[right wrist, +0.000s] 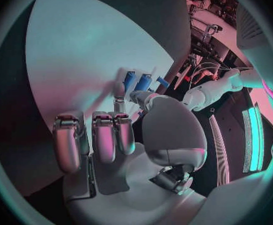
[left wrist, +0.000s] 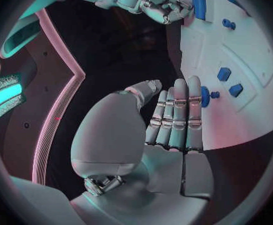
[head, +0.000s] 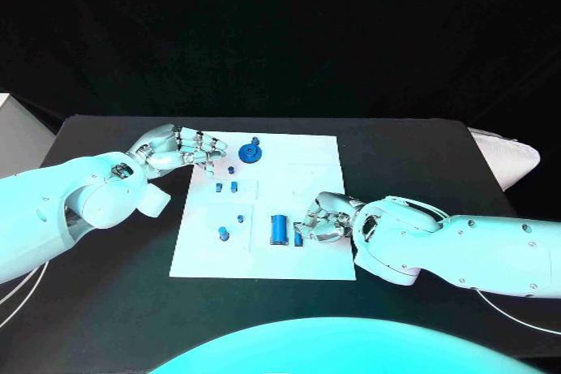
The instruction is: Assemble the parts on the task board
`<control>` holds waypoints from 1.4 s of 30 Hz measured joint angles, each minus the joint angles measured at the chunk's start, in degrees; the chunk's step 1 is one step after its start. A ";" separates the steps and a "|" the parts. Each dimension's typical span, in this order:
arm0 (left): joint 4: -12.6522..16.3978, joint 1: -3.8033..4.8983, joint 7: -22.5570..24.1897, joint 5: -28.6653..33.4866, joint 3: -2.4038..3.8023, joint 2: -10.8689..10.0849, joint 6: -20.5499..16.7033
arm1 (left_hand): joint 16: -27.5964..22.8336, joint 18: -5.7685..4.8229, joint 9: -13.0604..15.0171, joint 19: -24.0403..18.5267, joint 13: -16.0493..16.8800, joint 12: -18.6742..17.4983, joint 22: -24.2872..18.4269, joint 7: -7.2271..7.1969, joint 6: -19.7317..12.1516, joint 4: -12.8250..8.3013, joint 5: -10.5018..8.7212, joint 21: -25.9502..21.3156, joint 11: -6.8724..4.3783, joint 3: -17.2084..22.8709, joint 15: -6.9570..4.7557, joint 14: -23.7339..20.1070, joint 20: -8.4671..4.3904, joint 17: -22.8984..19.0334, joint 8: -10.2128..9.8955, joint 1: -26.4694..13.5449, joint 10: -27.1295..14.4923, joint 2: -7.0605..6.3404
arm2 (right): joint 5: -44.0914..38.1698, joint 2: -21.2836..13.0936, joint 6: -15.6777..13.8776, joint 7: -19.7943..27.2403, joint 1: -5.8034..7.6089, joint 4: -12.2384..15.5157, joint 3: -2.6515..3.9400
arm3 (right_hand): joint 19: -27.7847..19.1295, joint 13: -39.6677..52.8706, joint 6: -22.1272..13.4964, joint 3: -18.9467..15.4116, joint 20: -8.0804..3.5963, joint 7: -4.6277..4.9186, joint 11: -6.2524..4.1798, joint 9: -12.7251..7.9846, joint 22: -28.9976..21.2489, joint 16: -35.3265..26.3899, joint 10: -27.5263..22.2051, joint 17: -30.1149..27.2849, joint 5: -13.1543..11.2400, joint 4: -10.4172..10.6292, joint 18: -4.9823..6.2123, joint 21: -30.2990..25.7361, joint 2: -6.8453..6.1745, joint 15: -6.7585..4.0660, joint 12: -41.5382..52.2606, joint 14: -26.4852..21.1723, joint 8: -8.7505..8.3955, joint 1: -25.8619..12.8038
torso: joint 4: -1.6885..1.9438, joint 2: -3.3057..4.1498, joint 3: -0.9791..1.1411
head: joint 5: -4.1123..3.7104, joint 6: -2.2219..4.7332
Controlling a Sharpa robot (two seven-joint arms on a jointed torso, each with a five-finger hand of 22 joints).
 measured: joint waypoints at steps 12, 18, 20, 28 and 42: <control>-0.02 0.00 -0.03 0.00 0.00 -0.04 0.00 | 0.00 0.00 -0.07 0.00 0.00 0.00 -0.06 0.00 0.00 0.32 0.00 0.00 0.00 0.00 0.00 0.00 0.00 -0.01 0.24 -0.24 0.00 0.24 | 0.28 -0.81 0.22 0.78 0.00 0.11 0.01 | 0.00 -0.01 0.06 -5.46 0.00 -0.09 0.00 -0.68 -0.01 0.00 0.00 0.00 0.50 0.69 0.00 0.00 -2.94 0.00 0.00 0.00 0.21 -4.94 | -0.01 -0.01 -0.02 | 0.18 0.00; -0.02 0.00 -0.06 0.00 0.00 -0.13 0.01 | 0.00 -0.01 -0.07 0.00 0.00 0.00 -0.06 0.00 0.00 0.32 0.00 0.00 0.00 0.00 0.00 0.00 0.00 -0.01 0.24 -0.24 0.00 0.24 | 0.50 -1.77 1.04 1.53 0.00 0.25 0.00 | 0.00 -0.02 -0.23 -6.99 0.00 0.19 0.00 -0.99 -0.01 0.00 0.00 0.00 -3.92 -1.50 0.00 0.00 -3.62 0.00 0.00 0.00 0.39 0.19 | -0.03 -0.01 0.03 | 0.36 0.00; -0.02 0.00 -0.07 0.00 0.00 -0.15 0.01 | 0.00 -0.01 -0.07 0.00 0.00 0.00 -0.06 0.00 0.00 0.32 0.00 0.00 0.00 0.00 0.00 0.00 0.00 -0.01 0.24 -0.24 0.00 0.24 | 0.59 -1.98 1.35 1.89 0.00 0.31 0.00 | 0.00 -0.02 -0.47 -7.28 0.00 0.43 0.00 -1.16 -0.01 0.00 0.00 0.00 -5.65 -2.26 0.00 0.00 -3.99 0.00 0.00 0.00 0.39 1.69 | -0.04 -0.01 0.05 | 0.39 0.00; -0.02 0.00 -0.12 0.00 0.00 -0.18 0.03 | 0.00 0.00 -0.07 0.00 0.00 0.00 -0.06 0.00 0.00 0.32 0.00 0.00 0.00 0.00 0.00 0.00 0.00 -0.02 0.24 -0.23 0.00 0.23 | 1.08 -2.46 2.78 3.61 0.00 0.52 0.00 | 0.00 -0.03 -0.47 -8.52 0.00 0.43 0.00 -1.66 -0.02 0.00 0.00 0.00 -9.08 -4.01 0.00 0.00 -4.44 0.00 0.00 0.00 0.39 6.31 | -0.08 0.03 0.07 | 0.44 0.00; -0.02 0.00 -0.14 0.00 0.00 -0.14 0.07 | 0.00 0.00 -0.06 0.00 0.00 0.00 -0.05 0.00 0.00 0.32 0.00 0.00 0.00 0.00 0.00 0.00 0.00 0.03 0.24 -0.23 0.00 0.23 | 0.86 -1.36 3.35 3.69 -0.01 -0.50 0.00 | 0.00 -0.03 -0.48 -8.43 0.01 0.43 0.00 -1.94 0.02 0.00 0.00 0.00 -9.63 -4.38 0.00 0.00 -3.78 0.01 0.00 0.00 0.60 7.68 | 0.02 0.04 0.03 | 0.33 0.00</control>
